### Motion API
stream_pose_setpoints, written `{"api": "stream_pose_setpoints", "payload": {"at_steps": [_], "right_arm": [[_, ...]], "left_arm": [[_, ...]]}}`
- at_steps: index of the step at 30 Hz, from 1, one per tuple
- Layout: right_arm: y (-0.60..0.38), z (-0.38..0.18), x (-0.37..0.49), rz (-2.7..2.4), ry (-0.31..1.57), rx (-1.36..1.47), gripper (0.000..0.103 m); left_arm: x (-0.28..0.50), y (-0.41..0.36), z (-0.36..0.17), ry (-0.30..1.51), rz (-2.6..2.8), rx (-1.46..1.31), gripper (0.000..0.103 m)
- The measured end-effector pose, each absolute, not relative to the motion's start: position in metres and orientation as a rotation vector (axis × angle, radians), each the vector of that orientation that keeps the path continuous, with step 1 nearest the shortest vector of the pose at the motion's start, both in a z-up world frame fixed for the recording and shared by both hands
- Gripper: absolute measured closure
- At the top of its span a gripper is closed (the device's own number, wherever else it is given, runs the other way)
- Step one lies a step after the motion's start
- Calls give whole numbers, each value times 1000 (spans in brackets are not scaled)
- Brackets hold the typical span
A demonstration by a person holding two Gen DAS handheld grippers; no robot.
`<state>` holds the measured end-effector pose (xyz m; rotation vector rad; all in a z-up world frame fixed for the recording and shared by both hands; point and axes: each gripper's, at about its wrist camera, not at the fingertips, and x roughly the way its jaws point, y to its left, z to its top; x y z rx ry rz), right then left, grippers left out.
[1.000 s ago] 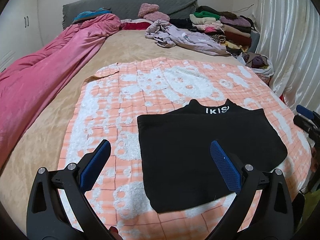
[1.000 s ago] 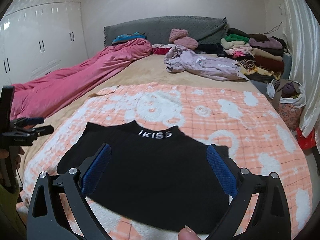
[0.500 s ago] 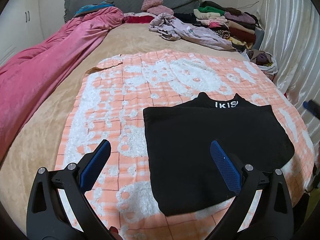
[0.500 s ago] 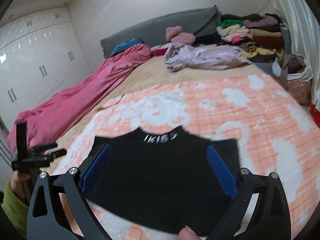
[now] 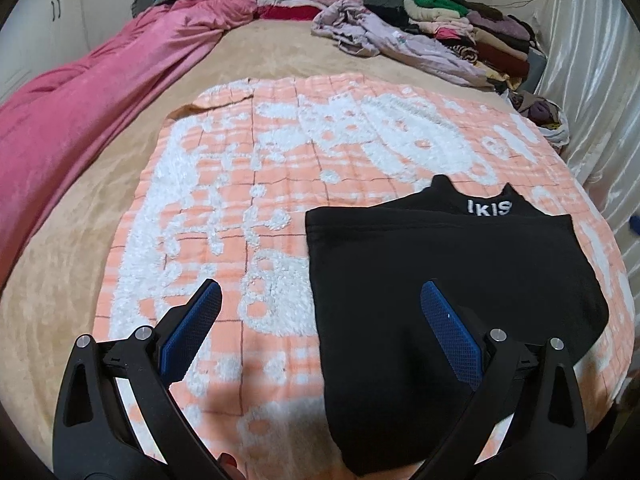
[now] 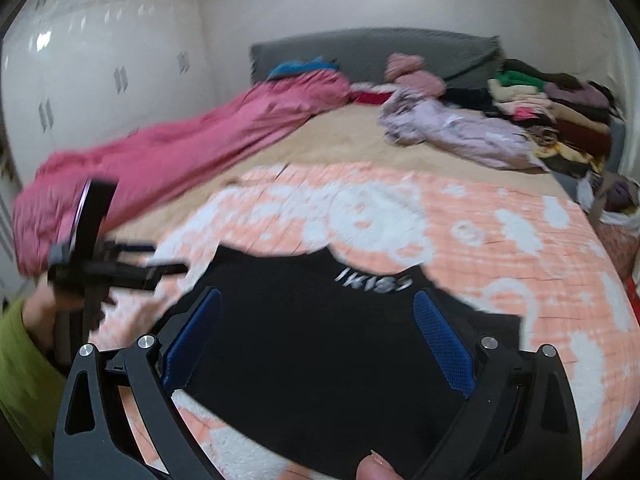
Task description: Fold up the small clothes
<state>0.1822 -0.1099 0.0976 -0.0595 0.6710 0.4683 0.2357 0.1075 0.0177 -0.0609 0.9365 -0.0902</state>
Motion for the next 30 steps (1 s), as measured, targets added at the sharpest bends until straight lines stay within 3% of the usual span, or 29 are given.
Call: {"api": "stream_pose_setpoints", "payload": {"at_steps": [10, 30], "right_arm": [[-21, 22, 160, 617, 756, -275, 7], [56, -23, 133, 710, 691, -527, 7]], "left_arm": [[262, 119, -10, 1005, -126, -162, 10], [286, 126, -44, 1071, -164, -280, 10]]}}
